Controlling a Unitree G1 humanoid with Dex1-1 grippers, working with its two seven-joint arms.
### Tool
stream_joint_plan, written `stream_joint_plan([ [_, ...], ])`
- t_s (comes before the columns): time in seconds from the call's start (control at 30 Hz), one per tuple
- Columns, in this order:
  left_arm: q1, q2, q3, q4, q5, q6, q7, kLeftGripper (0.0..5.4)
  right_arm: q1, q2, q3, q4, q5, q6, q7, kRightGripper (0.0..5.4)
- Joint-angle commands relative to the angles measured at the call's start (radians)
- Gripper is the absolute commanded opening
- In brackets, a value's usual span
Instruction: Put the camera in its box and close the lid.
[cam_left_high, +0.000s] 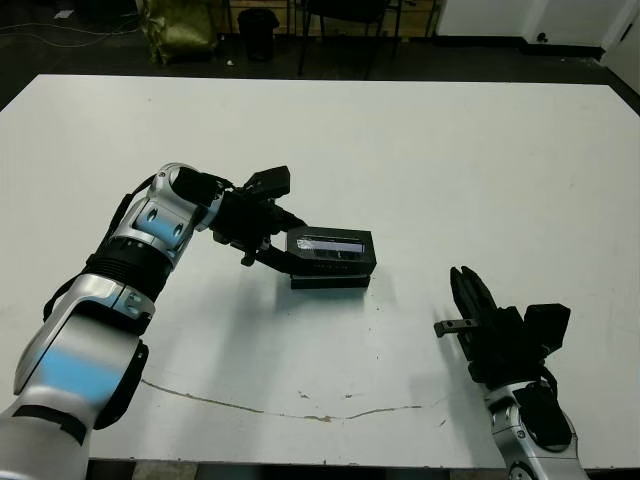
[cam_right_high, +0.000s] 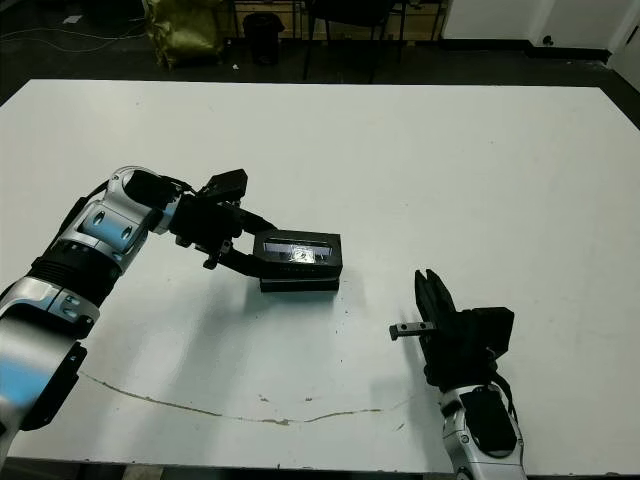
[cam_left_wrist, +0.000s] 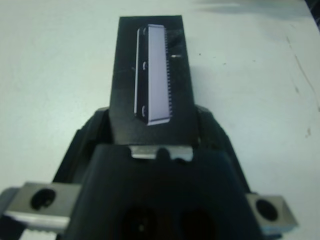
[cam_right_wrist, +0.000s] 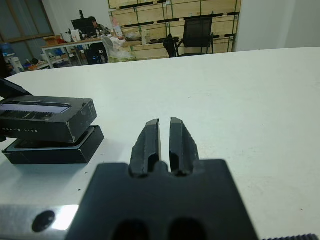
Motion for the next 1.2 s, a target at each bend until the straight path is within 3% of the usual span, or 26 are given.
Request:
stream_joint_plan([
  [0.03,0.027,0.013,-0.006,0.018,0.018,-0.005,0.013,2.52,0.011,-0.006,-0.004,0.004,0.005,0.020,-0.004,0.00],
  [0.97,0.059,0.030,0.019,0.050,-0.006,-0.010,-0.015,2.52,0.024,-0.008,0.009,-0.043,-0.016,0.080,-0.037,0.00],
  [1.07,0.066,0.026,0.024,0.053,-0.013,-0.021,-0.015,2.52,0.021,-0.010,0.008,-0.030,-0.016,0.061,-0.031,0.00],
  [1.2,0.071,0.020,0.027,0.054,-0.015,-0.022,-0.007,2.52,0.021,-0.010,0.010,-0.044,-0.026,0.092,-0.048,0.00],
])
